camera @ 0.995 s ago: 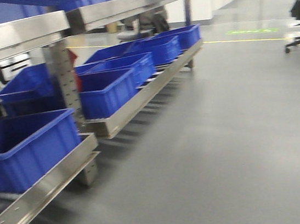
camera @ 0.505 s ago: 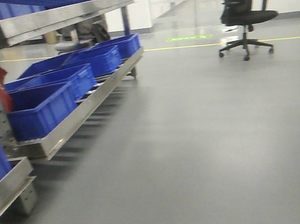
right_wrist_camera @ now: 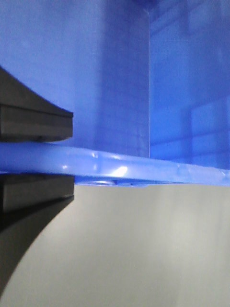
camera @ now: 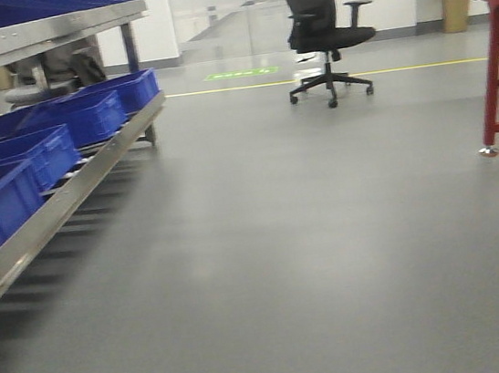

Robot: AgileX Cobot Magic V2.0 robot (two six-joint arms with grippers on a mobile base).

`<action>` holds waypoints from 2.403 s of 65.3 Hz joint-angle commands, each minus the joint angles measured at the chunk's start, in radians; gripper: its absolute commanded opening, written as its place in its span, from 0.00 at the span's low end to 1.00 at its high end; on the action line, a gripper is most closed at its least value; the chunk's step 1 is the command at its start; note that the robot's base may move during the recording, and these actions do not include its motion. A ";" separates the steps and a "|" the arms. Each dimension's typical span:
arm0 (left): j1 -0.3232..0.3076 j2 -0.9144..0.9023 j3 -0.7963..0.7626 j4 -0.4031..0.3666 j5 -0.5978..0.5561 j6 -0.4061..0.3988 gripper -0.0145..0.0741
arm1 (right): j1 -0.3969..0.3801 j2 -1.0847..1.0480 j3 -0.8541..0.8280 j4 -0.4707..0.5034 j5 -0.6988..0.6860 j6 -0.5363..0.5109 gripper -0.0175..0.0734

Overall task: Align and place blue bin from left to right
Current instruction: 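Drive away from the shelf holding the blue bin in both grippers, then drive across the floor past the black chair carrying the bin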

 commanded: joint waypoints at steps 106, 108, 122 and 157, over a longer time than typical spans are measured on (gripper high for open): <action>-0.003 -0.023 -0.017 0.007 -0.055 0.028 0.04 | -0.004 -0.023 -0.021 -0.039 -0.104 -0.028 0.03; -0.003 -0.023 -0.017 0.007 -0.055 0.028 0.04 | -0.004 -0.023 -0.021 -0.039 -0.104 -0.028 0.03; -0.003 -0.023 -0.017 0.007 -0.055 0.028 0.04 | -0.004 -0.023 -0.021 -0.039 -0.104 -0.028 0.03; -0.003 -0.023 -0.017 0.014 -0.055 0.028 0.04 | -0.004 -0.023 -0.021 -0.038 -0.104 -0.028 0.03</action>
